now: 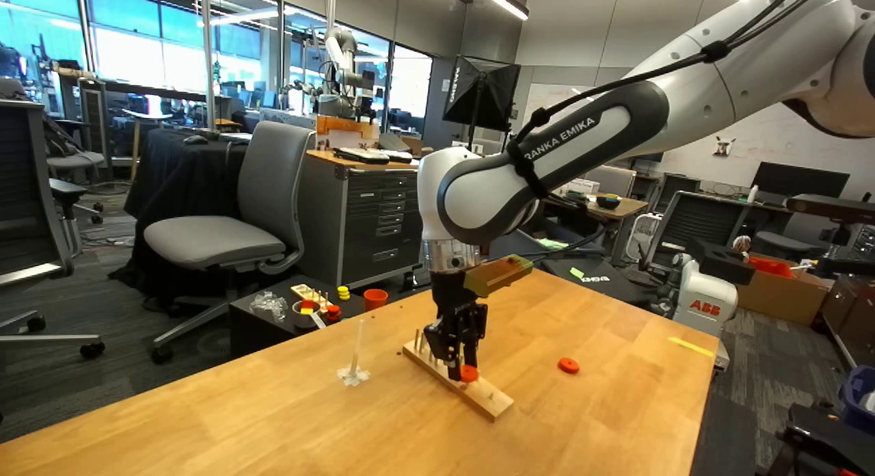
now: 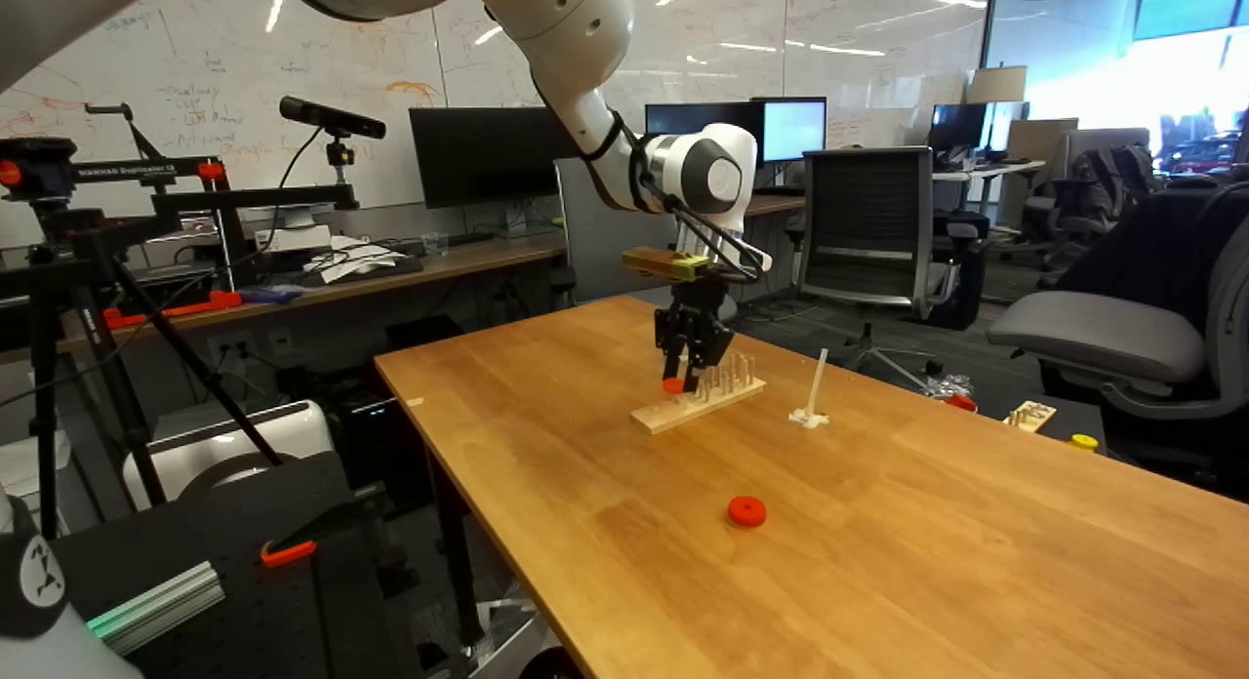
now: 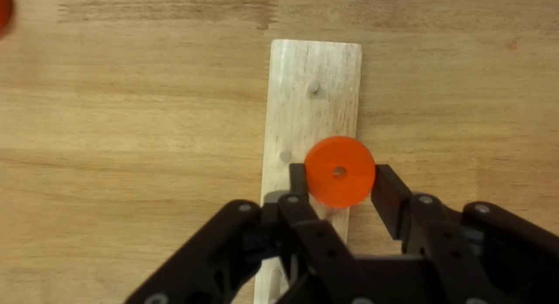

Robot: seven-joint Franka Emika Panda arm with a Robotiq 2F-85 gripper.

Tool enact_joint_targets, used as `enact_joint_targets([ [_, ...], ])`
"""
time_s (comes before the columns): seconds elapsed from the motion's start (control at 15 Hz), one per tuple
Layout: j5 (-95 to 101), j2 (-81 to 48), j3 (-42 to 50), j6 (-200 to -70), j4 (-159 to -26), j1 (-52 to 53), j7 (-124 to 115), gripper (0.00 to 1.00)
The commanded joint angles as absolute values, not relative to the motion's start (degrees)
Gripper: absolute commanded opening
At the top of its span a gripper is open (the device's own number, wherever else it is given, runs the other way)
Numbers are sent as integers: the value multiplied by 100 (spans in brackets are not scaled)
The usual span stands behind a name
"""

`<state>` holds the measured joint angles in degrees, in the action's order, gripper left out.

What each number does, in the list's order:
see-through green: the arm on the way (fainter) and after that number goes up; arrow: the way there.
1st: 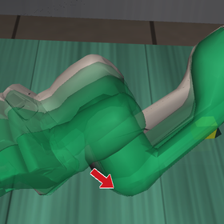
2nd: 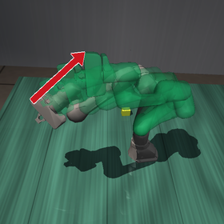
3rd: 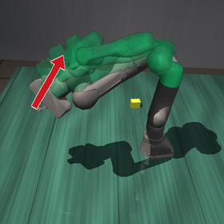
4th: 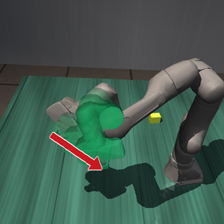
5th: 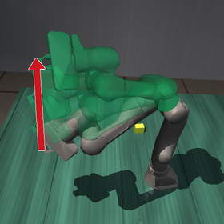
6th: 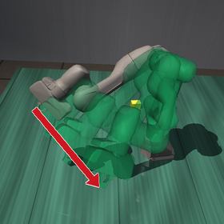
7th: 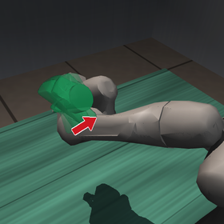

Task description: Put an orange disk on the wooden base

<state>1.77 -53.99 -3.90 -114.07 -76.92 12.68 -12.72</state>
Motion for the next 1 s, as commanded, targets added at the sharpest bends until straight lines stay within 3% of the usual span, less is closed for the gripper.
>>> enact_joint_targets([
  [0.0,155,-5514,-330,-11351,-7555,1319,-1301,18],
  [0.93,160,-5533,-307,-11393,-7633,1310,-1328,18],
])
